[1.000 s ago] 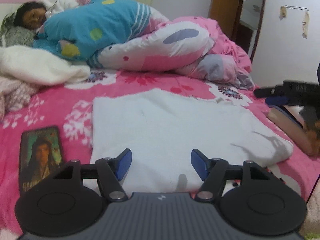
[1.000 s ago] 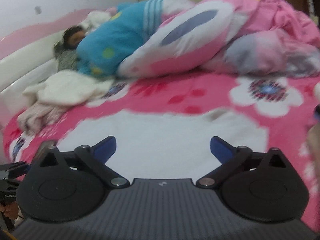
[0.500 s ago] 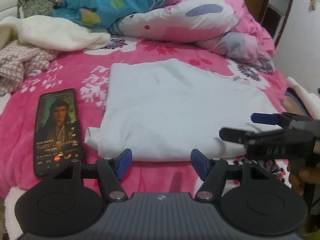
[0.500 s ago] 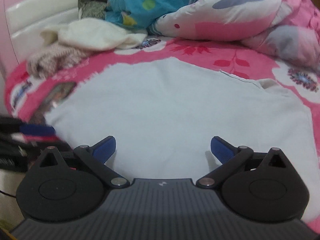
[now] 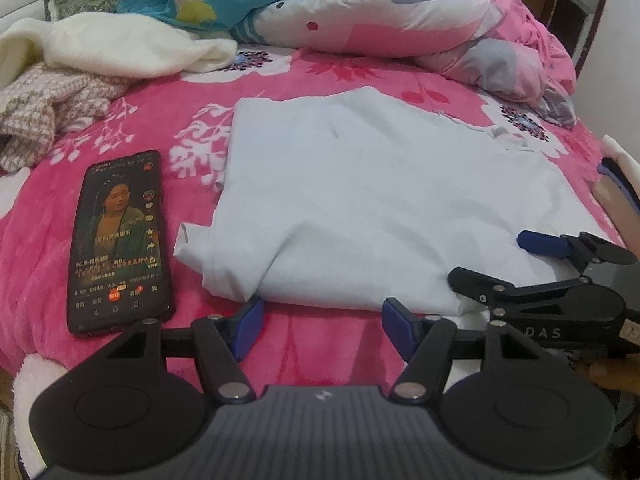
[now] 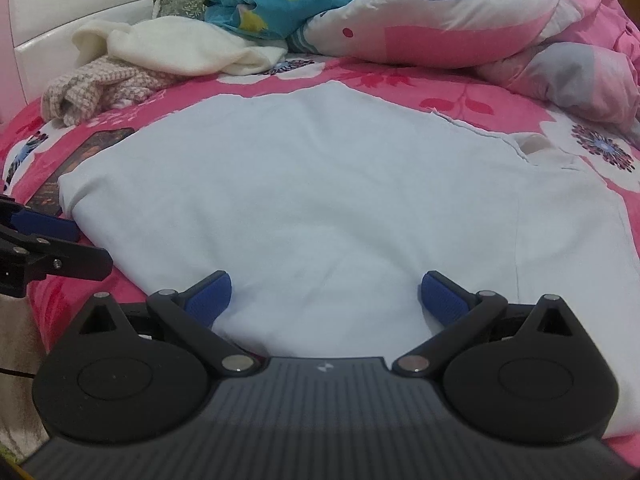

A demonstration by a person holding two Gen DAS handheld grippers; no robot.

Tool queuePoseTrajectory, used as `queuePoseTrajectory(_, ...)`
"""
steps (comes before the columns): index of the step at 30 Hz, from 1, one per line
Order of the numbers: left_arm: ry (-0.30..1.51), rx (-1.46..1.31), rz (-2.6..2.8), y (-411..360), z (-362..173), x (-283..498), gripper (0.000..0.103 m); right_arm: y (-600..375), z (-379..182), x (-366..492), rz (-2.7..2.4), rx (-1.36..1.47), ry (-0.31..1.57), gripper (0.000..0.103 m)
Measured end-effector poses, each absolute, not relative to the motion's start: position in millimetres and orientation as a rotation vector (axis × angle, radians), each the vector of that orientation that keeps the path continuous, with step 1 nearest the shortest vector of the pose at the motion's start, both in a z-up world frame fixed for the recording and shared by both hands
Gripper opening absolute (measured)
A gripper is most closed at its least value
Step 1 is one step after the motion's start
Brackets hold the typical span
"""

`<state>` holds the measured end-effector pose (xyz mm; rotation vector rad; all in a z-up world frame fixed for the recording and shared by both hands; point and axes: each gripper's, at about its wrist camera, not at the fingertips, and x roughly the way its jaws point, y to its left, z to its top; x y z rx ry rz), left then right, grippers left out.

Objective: Fold clothes

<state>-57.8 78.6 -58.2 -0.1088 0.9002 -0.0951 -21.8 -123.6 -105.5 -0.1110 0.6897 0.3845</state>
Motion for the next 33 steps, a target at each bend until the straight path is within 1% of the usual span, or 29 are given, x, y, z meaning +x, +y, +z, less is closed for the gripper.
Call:
queuePoseTrajectory(2, 0.884, -0.171, -0.084, 84.9, -59.7, -58.1, 0.067, -124.3, -106.0, -22.2, 0.387, -0.108, 0.685, 0.102)
queuePoseTrajectory(8, 0.792, -0.474, -0.065, 117.1, -69.9, -67.1, 0.067, -126.5, -107.3, -23.2, 0.395, -0.101, 0.671, 0.102)
queuePoseTrajectory(11, 0.744, -0.59, -0.059, 129.4, -75.9, -72.1, 0.063, -126.3, -107.8, -23.9, 0.394, -0.1, 0.665, 0.102)
queuePoseTrajectory(13, 0.714, -0.648, -0.047, 136.4, -79.6, -73.0, 0.058, -126.0, -108.2, -24.5, 0.394, -0.1, 0.663, 0.102)
queuePoseTrajectory(18, 0.674, -0.716, -0.027, 145.1, -87.4, -67.1, 0.05, -125.3, -107.9, -24.2, 0.393, -0.1, 0.665, 0.102)
queuePoseTrajectory(20, 0.66, -0.735, -0.021, 146.7, -90.3, -65.2, 0.044, -125.3, -107.8, -24.1, 0.393, -0.099, 0.667, 0.102)
queuePoseTrajectory(22, 0.648, -0.738, -0.014, 147.1, -92.6, -64.1, 0.032, -125.6, -107.7, -23.8, 0.394, -0.096, 0.668, 0.102)
queuePoseTrajectory(23, 0.645, -0.741, -0.01, 147.8, -93.9, -63.2, 0.031, -125.9, -107.6, -23.6, 0.396, -0.094, 0.669, 0.102)
queuePoseTrajectory(25, 0.634, -0.764, -0.012, 149.8, -96.4, -62.5, 0.023, -126.6, -107.1, -23.0, 0.4, -0.094, 0.674, 0.102)
queuePoseTrajectory(28, 0.619, -0.739, -0.019, 148.3, -96.5, -61.4, 0.017, -128.2, -103.4, -20.1, 0.423, -0.102, 0.695, 0.102)
queuePoseTrajectory(33, 0.566, -0.604, -0.048, 138.0, -90.1, -67.0, 0.015, -139.4, -74.0, -4.3, 0.462, 0.011, 0.736, 0.102)
